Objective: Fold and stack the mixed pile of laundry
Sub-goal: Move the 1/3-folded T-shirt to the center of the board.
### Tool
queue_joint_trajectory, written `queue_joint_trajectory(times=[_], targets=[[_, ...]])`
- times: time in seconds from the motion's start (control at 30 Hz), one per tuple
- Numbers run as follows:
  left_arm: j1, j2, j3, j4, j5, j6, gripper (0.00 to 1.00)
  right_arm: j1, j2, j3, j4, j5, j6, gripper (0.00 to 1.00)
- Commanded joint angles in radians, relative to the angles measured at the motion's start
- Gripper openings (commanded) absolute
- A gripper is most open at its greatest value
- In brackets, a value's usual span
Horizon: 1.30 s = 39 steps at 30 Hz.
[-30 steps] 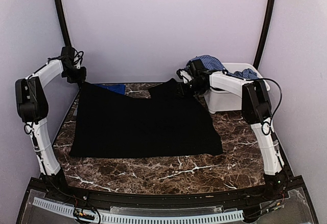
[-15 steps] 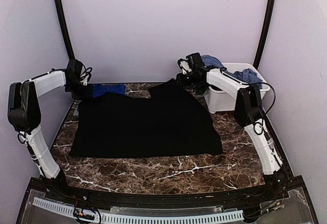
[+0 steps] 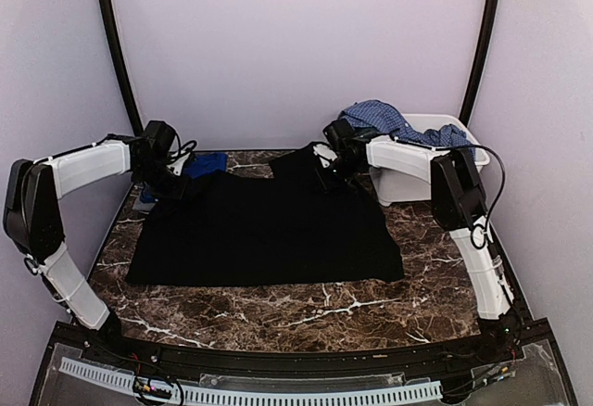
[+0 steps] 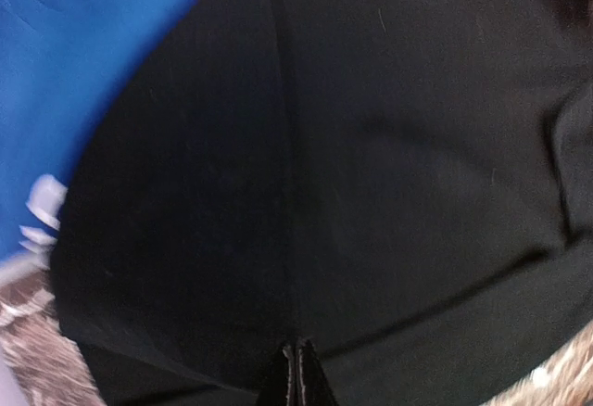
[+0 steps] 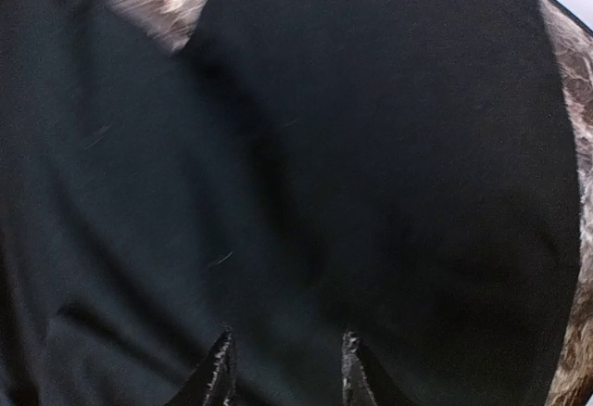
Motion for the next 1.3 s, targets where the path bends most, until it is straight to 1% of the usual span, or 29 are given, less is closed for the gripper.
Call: queue_joint_trajectory(times=[0.0, 0.1, 0.27, 0.4, 0.53, 0.63, 0.77, 0.8, 0.83, 0.87, 0.9, 0.93, 0.97, 1.0, 1.07, 1.13, 1.23, 1.27], targets=[[-0.027, 0.02, -0.075, -0.076, -0.026, 0.028, 0.0, 0.028, -0.117, -0.089, -0.044, -0.054, -0.03, 0.34], [-0.055, 0.076, -0.083, -0.092, -0.034, 0.03, 0.0, 0.049, -0.119, -0.177, -0.063, -0.048, -0.034, 0.33], [-0.141, 0.152, -0.093, -0.141, -0.069, 0.034, 0.0, 0.06, -0.126, -0.277, -0.104, -0.034, -0.027, 0.31], [-0.202, 0.177, -0.11, -0.175, -0.118, 0.024, 0.0, 0.061, -0.167, -0.375, -0.098, -0.031, -0.02, 0.29], [-0.246, 0.177, -0.124, -0.212, -0.14, 0.004, 0.0, 0.067, -0.219, -0.491, -0.071, -0.043, 0.0, 0.29], [-0.27, 0.159, -0.113, -0.241, -0.172, -0.051, 0.0, 0.072, -0.251, -0.542, -0.052, -0.025, 0.016, 0.29], [-0.267, 0.051, -0.091, -0.244, -0.157, -0.089, 0.01, 0.071, -0.304, -0.56, -0.045, -0.001, 0.039, 0.3], [-0.263, 0.006, -0.086, -0.238, -0.153, -0.119, 0.02, 0.072, -0.32, -0.558, -0.045, 0.015, 0.047, 0.32], [-0.253, -0.016, -0.077, -0.214, -0.144, -0.138, 0.07, 0.072, -0.337, -0.554, -0.047, 0.037, 0.052, 0.36], [-0.247, -0.051, -0.072, -0.201, -0.135, -0.198, 0.1, 0.072, -0.358, -0.548, -0.046, 0.057, 0.059, 0.39], [-0.236, -0.064, -0.065, -0.17, -0.105, -0.235, 0.13, 0.072, -0.377, -0.543, -0.044, 0.065, 0.064, 0.41], [-0.232, -0.078, -0.065, -0.15, -0.05, -0.296, 0.14, 0.072, -0.398, -0.54, -0.039, 0.065, 0.073, 0.41], [-0.23, -0.08, -0.062, -0.121, -0.03, -0.329, 0.14, 0.072, -0.418, -0.542, -0.031, 0.057, 0.076, 0.42], [-0.23, -0.074, -0.058, -0.12, -0.015, -0.398, 0.13, 0.074, -0.443, -0.547, -0.026, 0.041, 0.082, 0.42], [-0.23, -0.065, -0.068, -0.102, 0.0, -0.479, 0.11, 0.077, -0.489, -0.572, -0.016, -0.004, 0.089, 0.42], [-0.23, -0.064, -0.109, -0.074, 0.007, -0.552, 0.1, 0.089, -0.532, -0.611, -0.006, -0.052, 0.1, 0.42], [-0.23, -0.091, -0.222, 0.006, 0.034, -0.647, 0.01, 0.124, -0.566, -0.681, 0.003, -0.088, 0.105, 0.41], [-0.231, -0.098, -0.247, 0.027, 0.043, -0.684, 0.0, 0.135, -0.566, -0.701, 0.003, -0.09, 0.106, 0.41]])
